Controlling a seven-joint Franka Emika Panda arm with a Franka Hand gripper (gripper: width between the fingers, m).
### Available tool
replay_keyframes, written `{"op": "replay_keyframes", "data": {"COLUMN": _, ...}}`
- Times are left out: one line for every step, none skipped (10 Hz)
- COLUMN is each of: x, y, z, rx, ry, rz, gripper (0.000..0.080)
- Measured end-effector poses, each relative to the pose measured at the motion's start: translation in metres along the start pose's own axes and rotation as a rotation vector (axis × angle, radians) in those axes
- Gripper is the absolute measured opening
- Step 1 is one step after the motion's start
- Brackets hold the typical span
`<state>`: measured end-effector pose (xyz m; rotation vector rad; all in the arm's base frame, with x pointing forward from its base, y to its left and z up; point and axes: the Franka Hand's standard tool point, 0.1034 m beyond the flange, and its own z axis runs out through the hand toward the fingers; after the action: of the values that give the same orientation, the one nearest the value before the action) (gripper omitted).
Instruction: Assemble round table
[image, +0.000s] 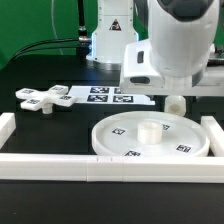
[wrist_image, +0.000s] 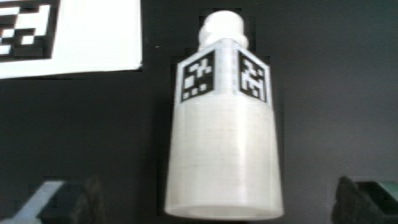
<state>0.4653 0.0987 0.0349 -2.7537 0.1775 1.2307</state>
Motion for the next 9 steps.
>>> {"op": "replay_keyframes", "data": {"x": 0.001, "y": 0.001, "z": 0.005, "rx": -0.003, "ry": -0.048, "rz": 0.0, "gripper": 0.0649}}
{"op": "replay_keyframes", "data": {"x": 0.0, "y": 0.002, "z": 0.01, "rx": -0.008, "ry": -0.116, "rz": -0.001, "gripper": 0.0649}}
{"op": "replay_keyframes", "data": {"x": 0.001, "y": 0.001, "z": 0.016, "rx": -0.012, "ry": -0.161, "rz": -0.003, "gripper": 0.0649}}
{"op": "replay_keyframes", "data": {"x": 0.0, "y": 0.001, "z": 0.024, "rx": -0.019, "ry": -0.234, "rz": -0.005, "gripper": 0.0649}}
{"op": "replay_keyframes", "data": {"x": 0.005, "y": 0.002, "z": 0.028, "rx": -0.018, "ry": -0.255, "rz": -0.007, "gripper": 0.0649}}
{"op": "replay_keyframes", "data": {"x": 0.008, "y": 0.002, "z": 0.031, "rx": -0.016, "ry": -0.245, "rz": -0.01, "gripper": 0.0649}}
{"op": "replay_keyframes", "data": {"x": 0.009, "y": 0.002, "z": 0.033, "rx": -0.015, "ry": -0.241, "rz": -0.013, "gripper": 0.0649}}
{"op": "replay_keyframes", "data": {"x": 0.011, "y": 0.002, "z": 0.033, "rx": -0.014, "ry": -0.233, "rz": -0.017, "gripper": 0.0649}}
{"op": "replay_keyframes", "data": {"x": 0.012, "y": 0.001, "z": 0.033, "rx": -0.014, "ry": -0.23, "rz": -0.018, "gripper": 0.0546}}
